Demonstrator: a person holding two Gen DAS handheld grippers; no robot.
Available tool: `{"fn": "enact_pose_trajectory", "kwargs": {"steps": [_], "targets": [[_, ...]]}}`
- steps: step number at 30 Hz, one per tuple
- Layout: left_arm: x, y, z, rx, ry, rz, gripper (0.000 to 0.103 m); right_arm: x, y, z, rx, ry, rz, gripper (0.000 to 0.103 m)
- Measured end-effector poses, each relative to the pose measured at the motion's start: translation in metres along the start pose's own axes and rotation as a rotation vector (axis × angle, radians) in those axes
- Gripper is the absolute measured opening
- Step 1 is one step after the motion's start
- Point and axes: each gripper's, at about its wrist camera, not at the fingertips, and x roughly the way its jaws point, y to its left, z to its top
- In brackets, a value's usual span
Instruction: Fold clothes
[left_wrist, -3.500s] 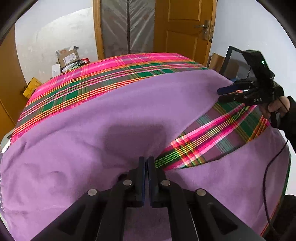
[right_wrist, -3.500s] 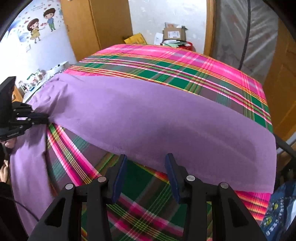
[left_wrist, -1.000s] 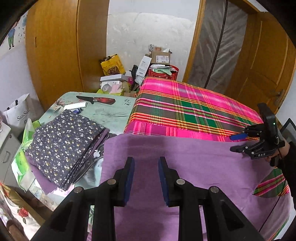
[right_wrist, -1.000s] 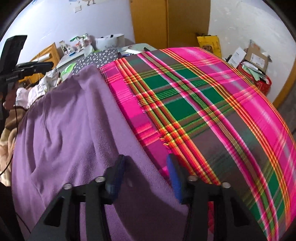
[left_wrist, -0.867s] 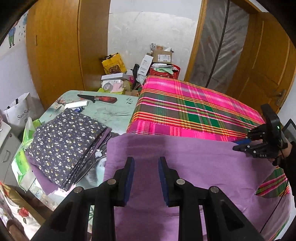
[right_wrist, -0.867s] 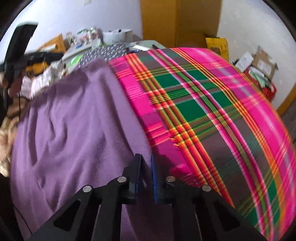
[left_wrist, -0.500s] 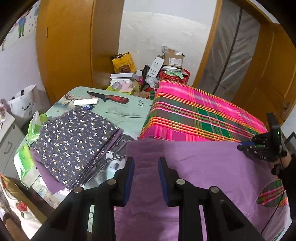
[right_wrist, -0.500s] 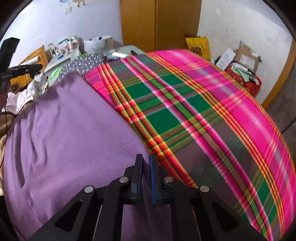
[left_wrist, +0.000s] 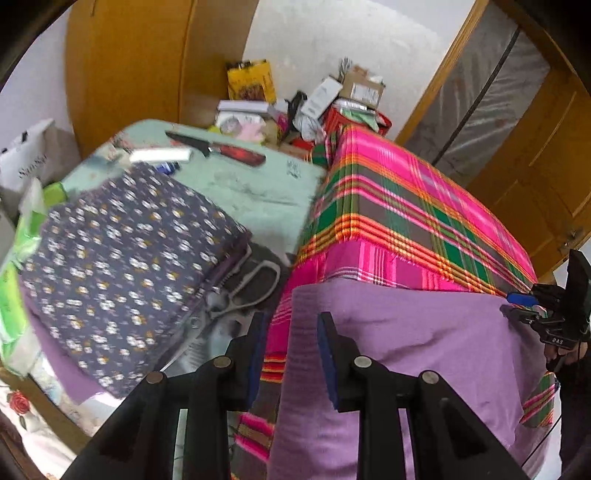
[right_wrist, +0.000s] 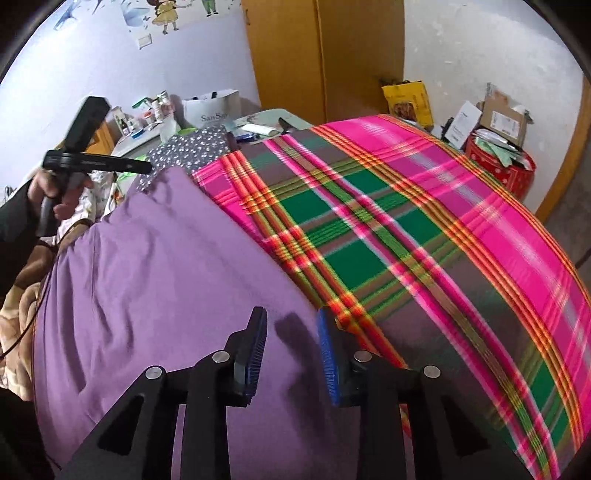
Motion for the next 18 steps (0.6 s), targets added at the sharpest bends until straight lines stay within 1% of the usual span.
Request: {"fn": "enact_pose_trajectory", "kwargs": {"steps": [5,6,7,8,9,10,11,14,17,18], "targets": [[0.022,0.001,0.006,-0.044,0.036,-0.045,0.031,0.011,0.002,0.006,-0.001,0.024,0.029,0.029],[0.023,0.0,0.006,-0.041,0.029,-0.038,0.031,0.013,0.002,0.006,-0.002,0.032,0.031,0.028],[0.023,-0.002,0.006,-0.037,0.019,-0.03,0.029,0.014,0.004,0.006,-0.01,0.04,0.025,0.023],[0.023,-0.004,0.006,-0.032,0.009,-0.022,0.026,0.016,0.005,0.006,-0.018,0.047,0.018,0.009],[0.023,-0.005,0.005,-0.027,0.0,-0.014,0.019,0.017,0.007,0.005,-0.025,0.054,0.012,0.008],[0.022,-0.008,0.005,-0.01,-0.015,0.027,0.004,0.016,0.008,0.005,-0.03,0.052,0.005,0.008],[0.022,-0.008,0.007,-0.005,-0.028,0.057,0.004,0.016,0.008,0.005,-0.029,0.048,-0.003,0.007],[0.019,-0.006,0.011,-0.021,-0.058,0.075,0.003,0.014,0.005,0.009,-0.014,0.023,-0.033,0.002],[0.021,-0.007,0.015,-0.021,-0.055,0.086,0.003,0.015,0.0,0.012,0.015,0.012,-0.069,0.002],[0.021,-0.008,0.015,-0.02,-0.054,0.087,0.003,0.014,0.0,0.012,0.018,0.017,-0.074,0.004]]}}
